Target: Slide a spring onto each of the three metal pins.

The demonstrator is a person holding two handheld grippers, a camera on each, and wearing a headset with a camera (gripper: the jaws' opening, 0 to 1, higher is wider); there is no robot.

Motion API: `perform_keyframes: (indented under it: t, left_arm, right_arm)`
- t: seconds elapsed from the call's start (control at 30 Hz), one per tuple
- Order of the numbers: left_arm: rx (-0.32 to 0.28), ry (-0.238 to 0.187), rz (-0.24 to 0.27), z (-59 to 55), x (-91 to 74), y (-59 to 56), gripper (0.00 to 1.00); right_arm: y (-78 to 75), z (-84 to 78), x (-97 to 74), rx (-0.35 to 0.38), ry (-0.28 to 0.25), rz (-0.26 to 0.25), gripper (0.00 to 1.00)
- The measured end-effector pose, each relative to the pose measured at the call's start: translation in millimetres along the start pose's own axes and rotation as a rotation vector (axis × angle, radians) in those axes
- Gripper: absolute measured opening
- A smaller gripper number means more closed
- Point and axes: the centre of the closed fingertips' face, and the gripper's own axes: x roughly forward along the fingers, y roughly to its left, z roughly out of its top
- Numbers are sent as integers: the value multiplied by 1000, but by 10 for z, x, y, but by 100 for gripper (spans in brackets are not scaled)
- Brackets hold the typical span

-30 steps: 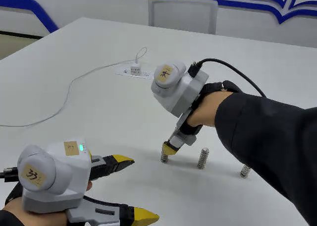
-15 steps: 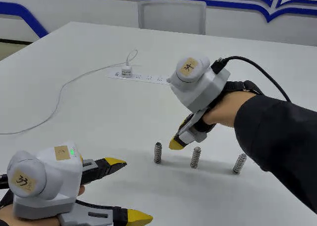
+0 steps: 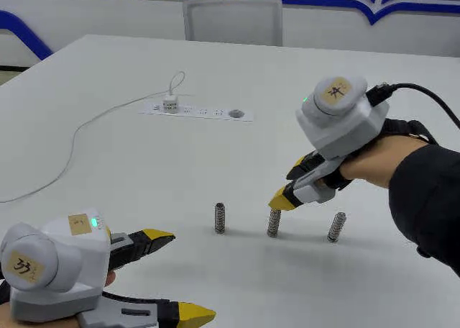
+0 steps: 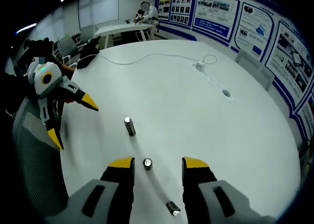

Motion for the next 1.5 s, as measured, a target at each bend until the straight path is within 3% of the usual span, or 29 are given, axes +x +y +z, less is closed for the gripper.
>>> perform_keyframes:
  t: [0.4, 0.73, 1.3, 1.4, 1.5]
  left_arm:
    - [-8, 4, 6, -14, -5, 11, 77]
    - [-20, 3, 12, -20, -8, 25, 80]
    - [-44, -21, 30, 15, -36, 66, 80]
    - [-50, -27, 34, 19, -44, 80, 80]
    - [-59, -37, 38, 34, -49, 88, 80]
  right_arm:
    - [-129, -342, -307, 86, -100, -82, 53]
    - [-99, -684, -443, 155, -171, -123, 60]
    - [71, -919, -541, 217, -315, -178, 64]
    - [83, -983, -545, 239, -327, -194, 64]
    - [107, -1010, -567, 289, -374, -219, 64]
